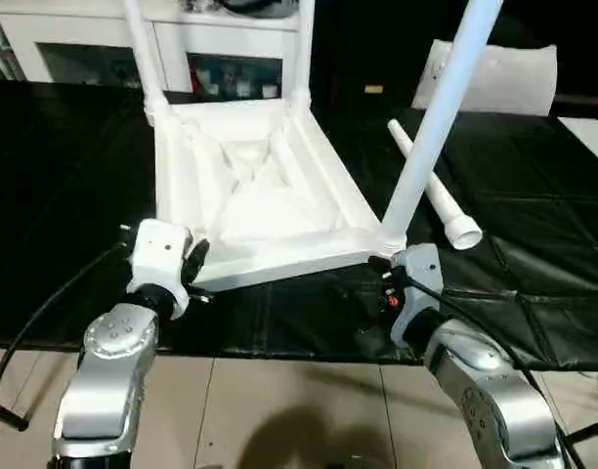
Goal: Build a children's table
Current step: Rotate table base
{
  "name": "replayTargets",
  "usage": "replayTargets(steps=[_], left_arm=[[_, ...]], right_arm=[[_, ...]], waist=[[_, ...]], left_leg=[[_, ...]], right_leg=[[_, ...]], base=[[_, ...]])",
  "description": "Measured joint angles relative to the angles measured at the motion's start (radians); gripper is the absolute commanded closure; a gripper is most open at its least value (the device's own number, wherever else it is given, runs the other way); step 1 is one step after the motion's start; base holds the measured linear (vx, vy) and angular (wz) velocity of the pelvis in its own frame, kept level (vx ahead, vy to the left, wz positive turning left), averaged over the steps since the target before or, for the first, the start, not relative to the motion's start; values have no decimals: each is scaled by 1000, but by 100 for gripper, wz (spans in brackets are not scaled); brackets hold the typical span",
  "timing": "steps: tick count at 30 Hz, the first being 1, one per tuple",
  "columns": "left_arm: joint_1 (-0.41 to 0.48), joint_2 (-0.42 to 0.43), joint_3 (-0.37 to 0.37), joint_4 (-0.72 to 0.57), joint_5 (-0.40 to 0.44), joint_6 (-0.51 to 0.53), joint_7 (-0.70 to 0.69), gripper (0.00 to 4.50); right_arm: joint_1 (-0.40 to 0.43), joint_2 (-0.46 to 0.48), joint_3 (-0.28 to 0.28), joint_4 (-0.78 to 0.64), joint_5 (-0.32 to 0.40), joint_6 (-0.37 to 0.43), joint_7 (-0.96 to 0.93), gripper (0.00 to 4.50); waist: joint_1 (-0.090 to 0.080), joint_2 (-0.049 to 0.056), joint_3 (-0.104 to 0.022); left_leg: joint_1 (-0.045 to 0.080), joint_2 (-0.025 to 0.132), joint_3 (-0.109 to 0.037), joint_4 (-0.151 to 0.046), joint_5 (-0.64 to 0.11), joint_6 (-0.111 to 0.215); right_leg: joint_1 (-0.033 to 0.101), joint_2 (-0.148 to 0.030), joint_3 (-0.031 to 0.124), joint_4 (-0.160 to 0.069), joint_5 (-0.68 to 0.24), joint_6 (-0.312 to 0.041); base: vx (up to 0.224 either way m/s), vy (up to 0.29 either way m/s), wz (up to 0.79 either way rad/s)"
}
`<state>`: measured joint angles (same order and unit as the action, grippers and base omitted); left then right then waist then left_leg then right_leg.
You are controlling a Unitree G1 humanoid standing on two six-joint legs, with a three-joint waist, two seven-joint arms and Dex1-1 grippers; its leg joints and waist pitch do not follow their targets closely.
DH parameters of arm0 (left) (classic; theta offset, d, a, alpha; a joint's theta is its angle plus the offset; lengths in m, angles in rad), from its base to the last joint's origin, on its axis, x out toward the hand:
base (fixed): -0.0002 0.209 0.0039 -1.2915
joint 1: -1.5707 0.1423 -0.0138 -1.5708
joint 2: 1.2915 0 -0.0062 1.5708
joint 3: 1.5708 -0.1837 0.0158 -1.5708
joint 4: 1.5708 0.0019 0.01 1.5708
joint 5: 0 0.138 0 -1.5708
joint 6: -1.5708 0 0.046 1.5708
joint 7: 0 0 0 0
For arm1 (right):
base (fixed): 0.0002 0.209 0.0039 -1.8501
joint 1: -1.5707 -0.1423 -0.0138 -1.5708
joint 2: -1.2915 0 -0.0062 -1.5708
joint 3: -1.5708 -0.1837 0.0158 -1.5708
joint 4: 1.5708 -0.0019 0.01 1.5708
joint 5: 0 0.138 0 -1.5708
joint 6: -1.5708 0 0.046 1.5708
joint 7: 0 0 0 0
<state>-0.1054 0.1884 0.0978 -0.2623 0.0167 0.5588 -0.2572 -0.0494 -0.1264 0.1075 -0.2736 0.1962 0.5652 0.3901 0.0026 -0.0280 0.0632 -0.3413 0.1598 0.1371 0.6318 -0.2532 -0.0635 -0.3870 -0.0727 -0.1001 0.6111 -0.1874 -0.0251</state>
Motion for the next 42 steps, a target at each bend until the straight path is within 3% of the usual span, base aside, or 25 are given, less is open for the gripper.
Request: replayTargets(steps=[3, 7, 19, 21, 23, 25, 29, 33, 34, 35, 36, 37, 40, 42], left_arm=[[0, -11, 9, -12, -10, -16, 5, 336], [62, -43, 15, -72, -49, -28, 10, 336], [167, -45, 57, -185, -102, -73, 5, 336], [181, -47, 55, -201, -103, -73, 9, 336], [192, -50, 51, -205, -103, -73, 9, 336], [210, -47, 50, -210, -102, -77, 10, 317], [215, -47, 42, -213, -103, -78, 10, 291], [215, -47, 40, -214, -103, -79, 11, 248], [218, -45, 40, -213, -102, -80, 14, 243], [219, -42, 43, -214, -102, -81, 18, 237], [218, -40, 45, -214, -102, -83, 22, 227], [217, -41, 43, -216, -102, -85, 22, 227], [216, -44, 23, -223, -105, -86, 22, 204], [219, -42, 25, -223, -107, -86, 22, 190]], right_arm=[[-1, -1, 1, -2, 1, -1, -3, 0], [15, 3, 8, -8, -3, -31, -11, 0], [135, 13, -2, -106, 13, -70, -33, 0], [139, 12, -2, -114, 17, -74, -32, 0], [149, 9, -2, -115, 25, -76, -32, 0], [153, 6, -1, -115, 26, -81, -30, 0], [149, 5, 0, -113, 28, -92, -21, 0], [130, 0, 1, -111, 31, -94, -11, 0], [128, -2, 5, -105, 34, -93, -11, 0], [125, -2, 11, -103, 38, -93, -10, 0], [125, -3, 13, -102, 38, -94, -9, 0], [126, -9, 11, -96, 37, -97, -9, 0], [128, -18, 6, -78, 37, -104, -2, 0], [128, -15, 9, -75, 37, -109, 4, 0]], waist=[[1, -2, -1], [1, -16, -8], [2, -36, -13], [1, -38, -12], [-1, -38, -9], [-3, -36, -8], [-4, -41, -11], [0, -43, -14], [2, -46, -15], [1, -48, -17], [2, -53, -19], [3, -50, -22], [8, -46, -24], [13, -45, -24]], left_leg=[[-2, 2, 3, -3, 3, 5], [-9, 3, 7, -5, 3, 5], [-5, 4, 9, -5, 0, -3], [5, 4, 9, -9, 0, -3], [26, 6, 8, -14, -4, -7], [35, 13, 7, -20, -5, -9], [44, 12, 10, -30, -10, -9], [45, 13, 11, -33, -20, -9], [65, 17, 31, -41, -26, -13], [75, 18, 38, -43, -30, -15], [77, 16, 45, -44, -35, -15], [77, 15, 40, -40, -39, -8], [72, 17, 29, -23, -55, 9], [72, 22, 28, -22, -62, -1]], right_leg=[[-4, 1, 0, 0, -2, -3], [-12, 1, 1, 0, -3, -4], [-10, 1, 2, -1, -7, 4], [-3, 2, 2, -3, -8, 5], [14, 6, -1, -12, -12, 6], [28, 14, -3, -28, -13, 6], [42, 15, -1, -36, -13, 5], [43, 16, -1, -34, -23, 1], [38, 18, 10, -29, -27, -9], [41, 19, 17, -21, -35, -14], [42, 19, 25, -11, -44, -17], [46, 22, 29, -9, -52, -12], [56, 31, 29, -16, -59, -12], [56, 32, 25, -16, -66, -19]], base=[[0, 0, 0], [0, 0, 0], [0, 0, 0], [0, 0, 0], [0, 0, 0], [52, 3, -4], [13, 1, 0], [79, 1, -3], [106, 2, -13], [126, 0, -26], [71, -3, -13], [71, -3, -13], [69, 7, 0], [110, 34, 4]])
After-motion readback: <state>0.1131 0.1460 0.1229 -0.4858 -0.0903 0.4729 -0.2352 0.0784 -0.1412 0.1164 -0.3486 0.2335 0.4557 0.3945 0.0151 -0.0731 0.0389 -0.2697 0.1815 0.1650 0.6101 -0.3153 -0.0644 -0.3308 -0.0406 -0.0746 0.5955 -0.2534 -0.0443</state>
